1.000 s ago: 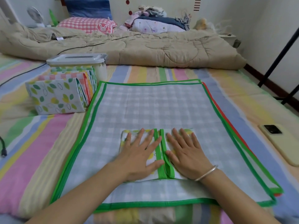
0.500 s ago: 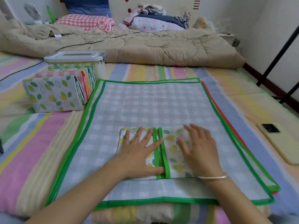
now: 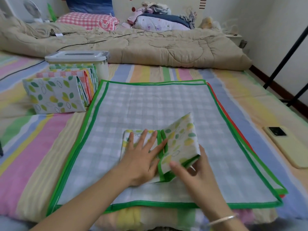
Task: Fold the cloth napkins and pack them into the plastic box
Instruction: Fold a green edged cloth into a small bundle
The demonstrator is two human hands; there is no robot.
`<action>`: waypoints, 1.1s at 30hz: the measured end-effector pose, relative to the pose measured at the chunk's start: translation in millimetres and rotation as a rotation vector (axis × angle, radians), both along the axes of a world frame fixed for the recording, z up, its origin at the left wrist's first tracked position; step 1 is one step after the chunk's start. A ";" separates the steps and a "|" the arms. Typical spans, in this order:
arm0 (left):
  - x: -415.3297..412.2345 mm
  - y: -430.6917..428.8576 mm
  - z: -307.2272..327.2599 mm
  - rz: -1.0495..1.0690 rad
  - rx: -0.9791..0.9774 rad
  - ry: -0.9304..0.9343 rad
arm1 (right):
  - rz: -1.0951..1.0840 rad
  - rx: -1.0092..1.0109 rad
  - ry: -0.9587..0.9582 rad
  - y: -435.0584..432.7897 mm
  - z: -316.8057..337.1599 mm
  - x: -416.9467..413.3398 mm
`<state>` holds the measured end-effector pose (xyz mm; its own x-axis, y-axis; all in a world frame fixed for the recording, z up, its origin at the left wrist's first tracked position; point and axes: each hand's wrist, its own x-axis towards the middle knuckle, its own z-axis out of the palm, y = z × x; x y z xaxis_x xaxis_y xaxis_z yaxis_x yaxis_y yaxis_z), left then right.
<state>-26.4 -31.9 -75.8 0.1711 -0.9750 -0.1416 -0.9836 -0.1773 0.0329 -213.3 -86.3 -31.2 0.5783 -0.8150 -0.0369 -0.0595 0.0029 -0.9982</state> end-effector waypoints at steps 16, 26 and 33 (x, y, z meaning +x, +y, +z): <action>3.4 15.6 17.8 0.253 -0.105 0.796 | 0.097 -0.662 0.364 44.2 -21.7 41.2; -4.5 19.8 20.2 0.802 -0.408 1.937 | 0.273 -0.671 0.400 32.4 -23.1 43.9; 32.3 19.8 38.9 0.428 -0.366 1.176 | 0.240 -0.713 0.389 37.0 -12.0 42.8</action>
